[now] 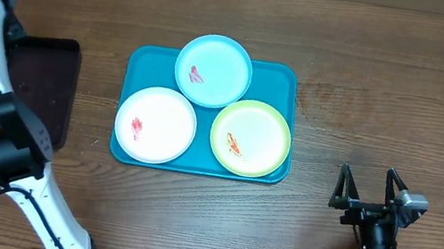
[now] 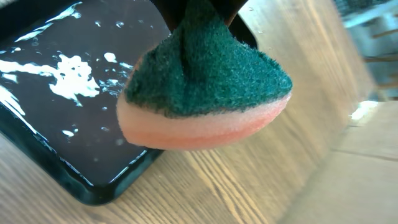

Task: Clean dirty plates on tray and stack at the side
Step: 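Lift the sponge with the left gripper out of the black tray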

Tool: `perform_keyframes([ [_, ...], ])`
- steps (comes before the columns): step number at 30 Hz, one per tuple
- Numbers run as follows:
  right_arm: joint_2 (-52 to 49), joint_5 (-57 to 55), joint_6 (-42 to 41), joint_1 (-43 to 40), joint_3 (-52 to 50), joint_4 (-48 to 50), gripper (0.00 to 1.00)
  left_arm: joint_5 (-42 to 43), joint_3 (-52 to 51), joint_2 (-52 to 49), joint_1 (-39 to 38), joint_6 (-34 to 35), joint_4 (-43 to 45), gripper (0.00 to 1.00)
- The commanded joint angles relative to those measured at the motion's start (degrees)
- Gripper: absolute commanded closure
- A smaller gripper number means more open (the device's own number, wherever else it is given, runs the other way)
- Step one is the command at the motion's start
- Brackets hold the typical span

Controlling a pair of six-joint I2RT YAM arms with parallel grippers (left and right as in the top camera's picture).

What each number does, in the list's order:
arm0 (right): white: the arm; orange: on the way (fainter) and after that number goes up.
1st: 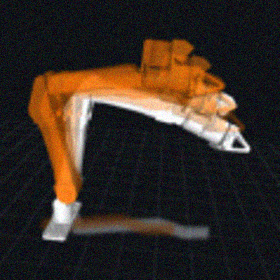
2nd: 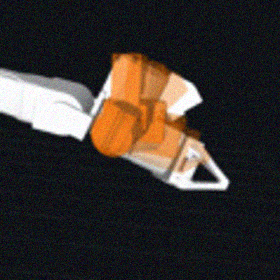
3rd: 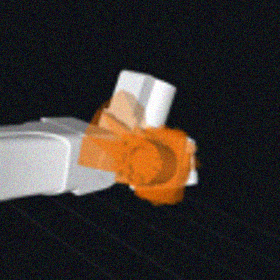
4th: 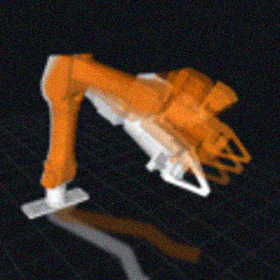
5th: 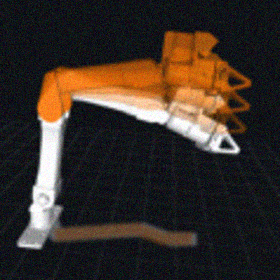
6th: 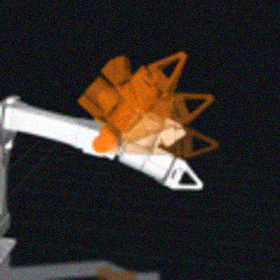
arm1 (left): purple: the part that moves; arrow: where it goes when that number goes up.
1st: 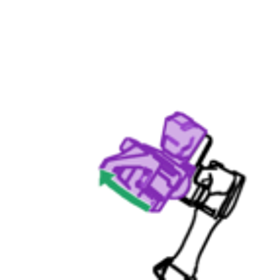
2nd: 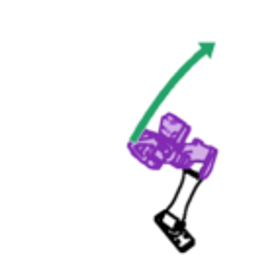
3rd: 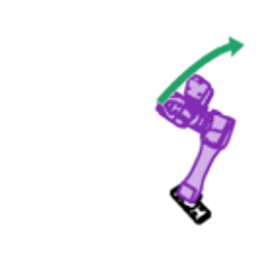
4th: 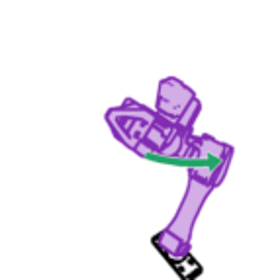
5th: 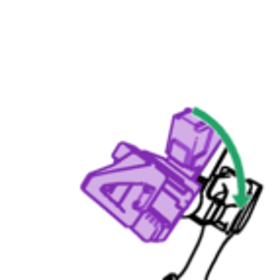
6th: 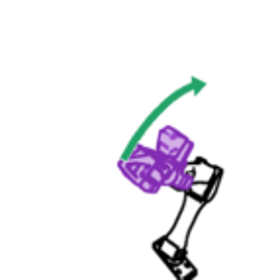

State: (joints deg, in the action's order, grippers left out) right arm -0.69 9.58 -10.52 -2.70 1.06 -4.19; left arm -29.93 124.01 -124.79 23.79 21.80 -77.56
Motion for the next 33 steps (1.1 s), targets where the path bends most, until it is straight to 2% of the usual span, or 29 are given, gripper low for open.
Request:
perform_keyframes([
  [1, 0.52, -0.57, -0.20, -0.37, -0.61, 0.22, 0.00, -11.72, -3.23, -1.64, -2.25, 3.58, 0.66, 0.96],
  [8, 0.52, -0.57, -0.20, -0.37, -0.61, 0.22, 0.00, -24.17, -13.94, -2.43, -5.18, 6.67, 4.11, 0.96],
  [16, 0.52, -0.57, -0.17, -0.37, -0.61, 0.22, 0.00, -26.12, -17.62, -2.43, -6.01, 9.46, 4.79, 0.96],
  [20, 0.52, -0.57, -0.20, -0.37, -0.61, 0.22, 0.00, -30.27, -16.83, -2.23, -6.49, 5.88, 4.70, 0.96],
  [25, 0.52, -0.57, -0.20, -0.37, -0.61, 0.24, 0.00, -25.55, -12.17, -0.63, -6.69, 5.81, 3.89, 0.96],
  [33, 0.52, -0.57, -0.17, -0.37, -0.61, 0.22, 0.00, -16.94, 2.71, 1.49, -6.67, 5.40, 0.48, 0.96],
])
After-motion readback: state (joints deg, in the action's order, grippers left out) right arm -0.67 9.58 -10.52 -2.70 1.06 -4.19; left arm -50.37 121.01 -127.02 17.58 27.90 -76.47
